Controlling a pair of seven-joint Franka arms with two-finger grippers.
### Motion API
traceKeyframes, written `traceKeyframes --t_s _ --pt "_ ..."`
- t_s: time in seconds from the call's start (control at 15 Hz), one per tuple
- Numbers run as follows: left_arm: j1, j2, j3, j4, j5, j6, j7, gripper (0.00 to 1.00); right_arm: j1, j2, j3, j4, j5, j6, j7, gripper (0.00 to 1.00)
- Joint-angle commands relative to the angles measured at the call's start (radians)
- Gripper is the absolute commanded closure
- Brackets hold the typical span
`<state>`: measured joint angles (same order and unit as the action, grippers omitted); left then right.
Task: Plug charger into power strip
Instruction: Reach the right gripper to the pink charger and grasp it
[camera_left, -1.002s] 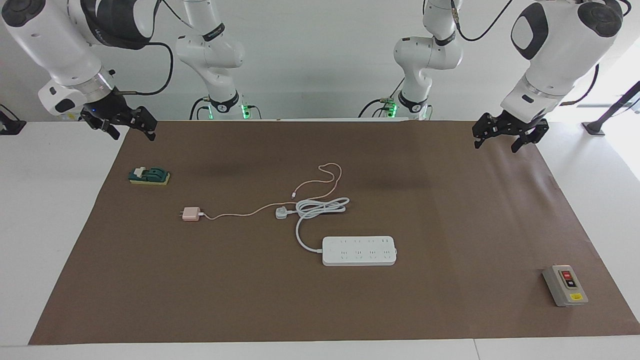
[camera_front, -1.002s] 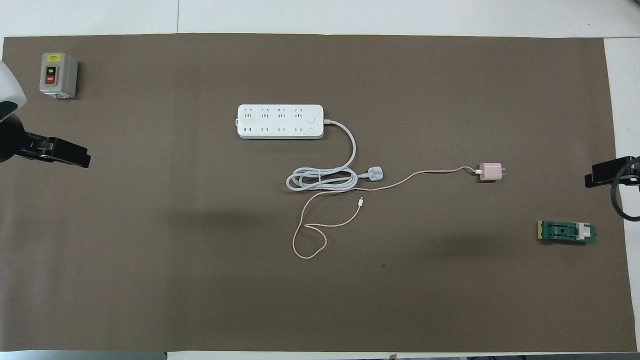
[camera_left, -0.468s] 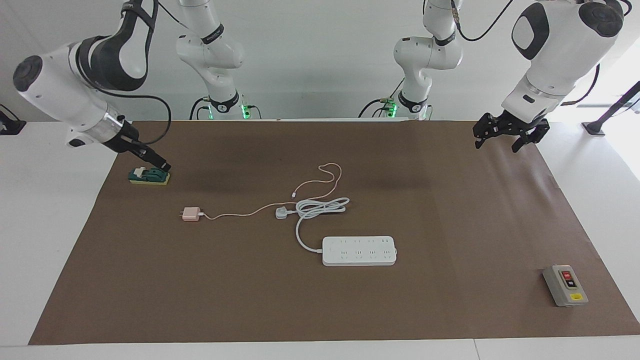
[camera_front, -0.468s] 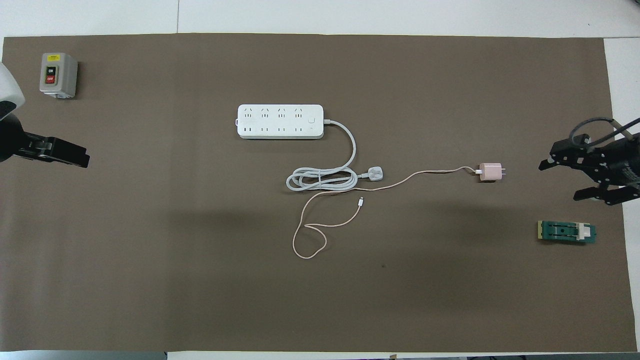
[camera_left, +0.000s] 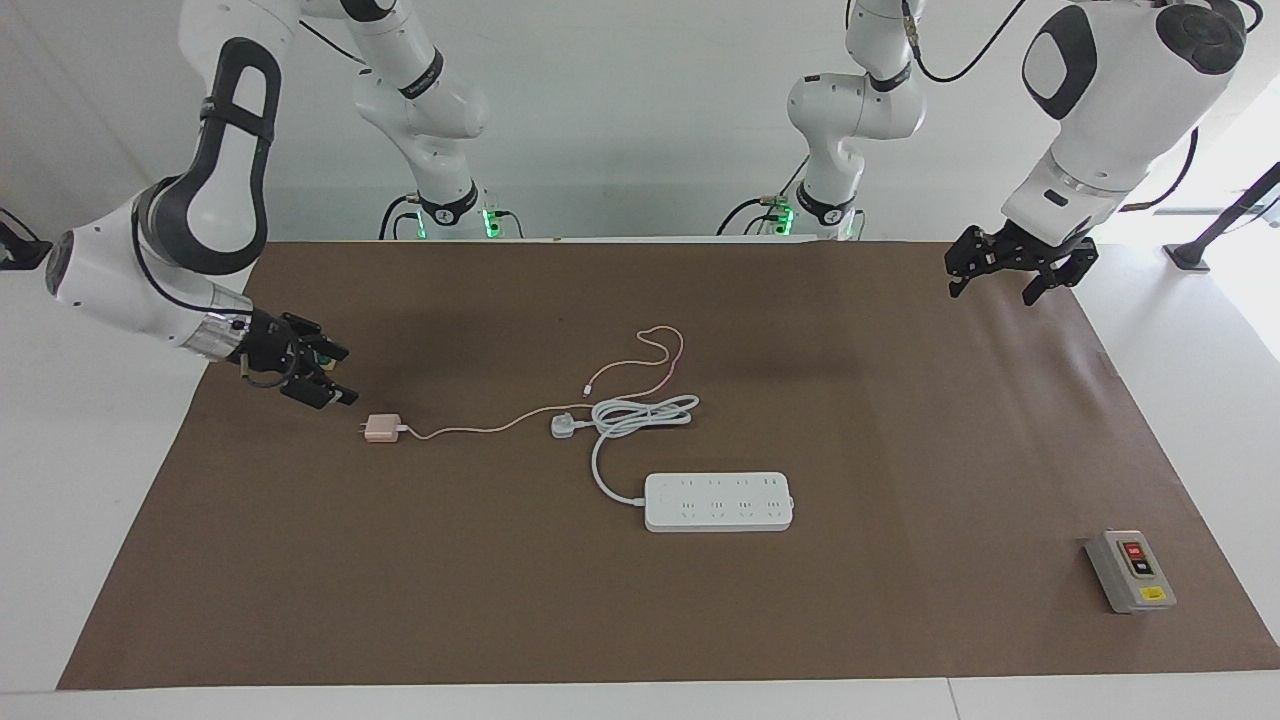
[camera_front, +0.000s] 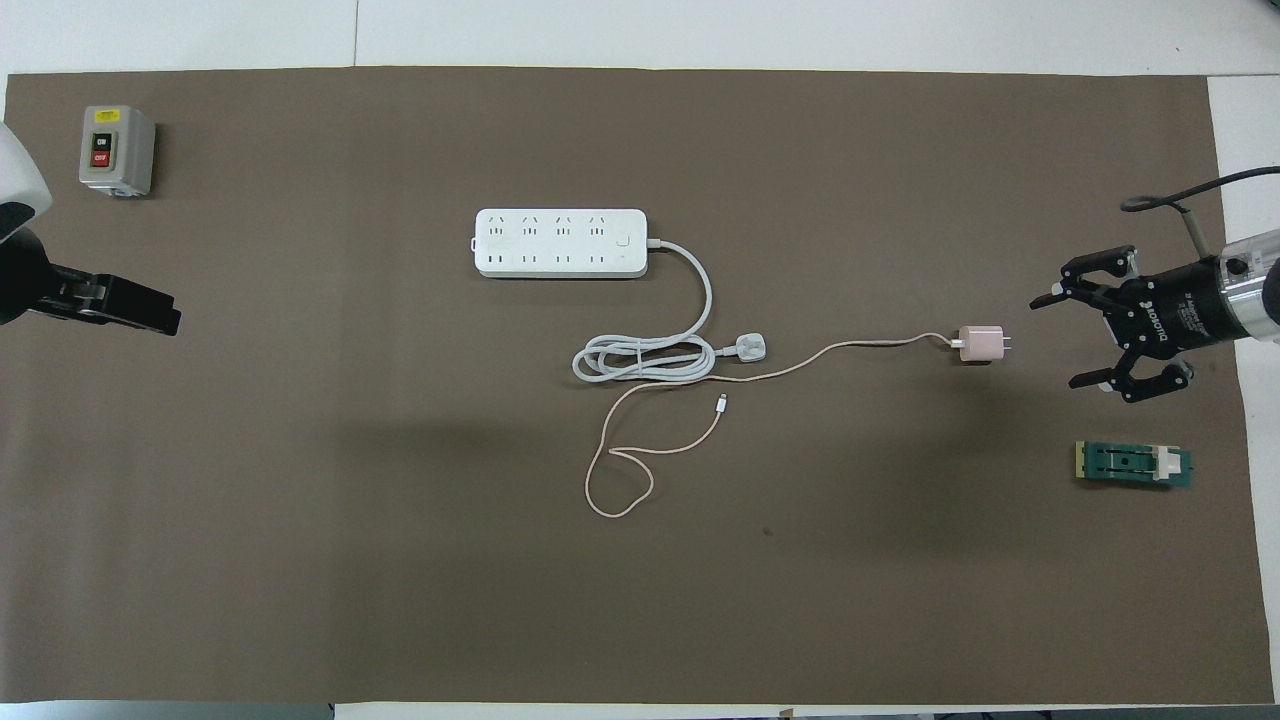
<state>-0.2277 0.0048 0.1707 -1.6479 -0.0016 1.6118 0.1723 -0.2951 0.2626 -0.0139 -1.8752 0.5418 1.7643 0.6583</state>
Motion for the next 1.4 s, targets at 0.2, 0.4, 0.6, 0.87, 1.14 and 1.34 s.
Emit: traceKeyframes --t_s 0.2,0.4,0.6,0.87,1.14,1.34 --pt "-0.008 0.0 0.009 0.01 -0.014 -0.001 0.012 0.0 -0.078 0.138 0.011 -0.001 0.203 -0.025 -0.008 0.0" --pt "-0.008 0.001 0.009 0.008 -0.014 -0.001 0.012 0.0 -0.081 0.148 0.011 -0.033 0.283 -0.028 -0.019 0.0" --pt "-0.008 0.003 0.009 0.008 -0.014 0.0 0.012 0.0 -0.076 0.176 0.011 -0.051 0.303 -0.011 -0.072 0.0" --pt "-0.005 0.023 0.009 0.011 -0.015 0.005 0.015 0.0 -0.07 0.201 0.011 -0.048 0.311 0.047 -0.129 0.0" --pt "-0.01 0.11 0.01 0.048 -0.021 0.076 0.018 0.0 -0.082 0.253 0.011 -0.009 0.323 0.047 -0.178 0.0" --pt "-0.05 0.164 0.007 0.052 -0.043 0.079 0.015 0.0 -0.081 0.26 0.011 -0.01 0.342 0.052 -0.19 0.0"
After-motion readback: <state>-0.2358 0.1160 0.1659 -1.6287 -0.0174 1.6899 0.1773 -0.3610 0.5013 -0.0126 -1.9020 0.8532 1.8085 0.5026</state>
